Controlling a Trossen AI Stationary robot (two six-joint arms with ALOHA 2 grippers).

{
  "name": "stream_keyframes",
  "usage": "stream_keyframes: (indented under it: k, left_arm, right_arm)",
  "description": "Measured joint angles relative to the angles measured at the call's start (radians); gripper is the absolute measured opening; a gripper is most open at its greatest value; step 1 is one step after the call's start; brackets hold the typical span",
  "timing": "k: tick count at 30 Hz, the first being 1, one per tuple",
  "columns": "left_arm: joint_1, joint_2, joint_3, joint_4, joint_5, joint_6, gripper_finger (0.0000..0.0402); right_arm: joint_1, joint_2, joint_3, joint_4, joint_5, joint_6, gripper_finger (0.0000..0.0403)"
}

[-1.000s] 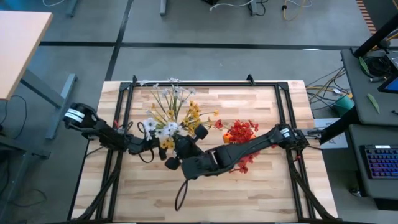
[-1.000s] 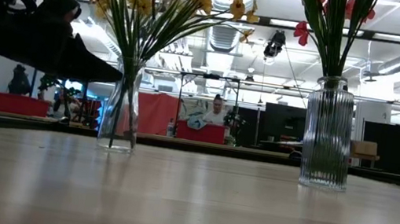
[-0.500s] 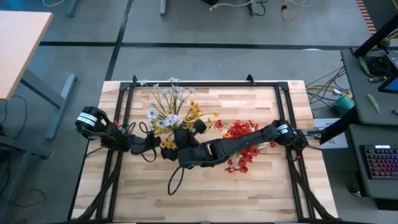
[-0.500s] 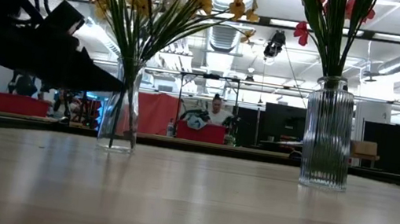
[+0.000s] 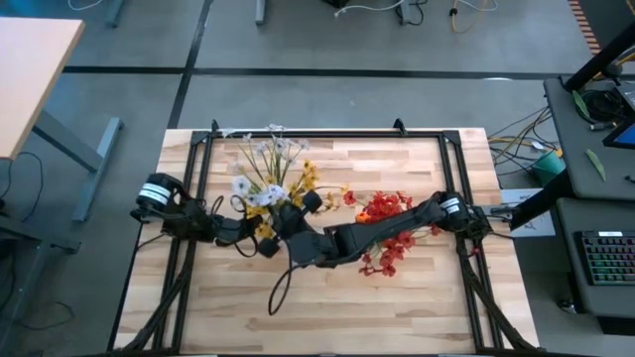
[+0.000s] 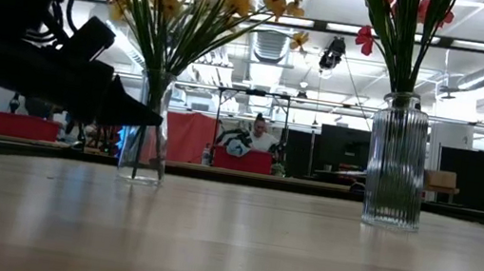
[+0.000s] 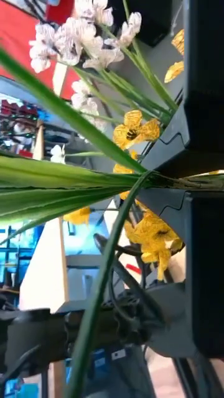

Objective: Sort flowers into vase by color
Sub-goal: Put the white flower into the left transparent vase

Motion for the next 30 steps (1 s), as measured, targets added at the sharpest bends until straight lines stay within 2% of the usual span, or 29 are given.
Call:
stream_keyframes:
  k: [5,10,15,30]
  left_arm:
    - [0.0,0.011,-0.002,0.0,-0.001,-0.016,0.0234]
    - [0.0,0.012,-0.003,0.0,-0.001,-0.019,0.0214]
    - [0.0,0.011,-0.003,0.002,-0.001,-0.02,0.0203]
    - [0.0,0.011,-0.003,0.001,-0.001,-0.02,0.0202]
  right_arm:
    - [0.0,0.0,-0.06,0.141,0.003,-0.07,0.0013]
    - [0.0,-0.002,-0.103,0.227,0.075,-0.136,0.0013]
    - [-0.009,-0.002,-0.127,0.232,0.08,-0.116,0.0013]
    - [-0.027,0.009,-0.147,0.226,0.081,-0.057,0.0013]
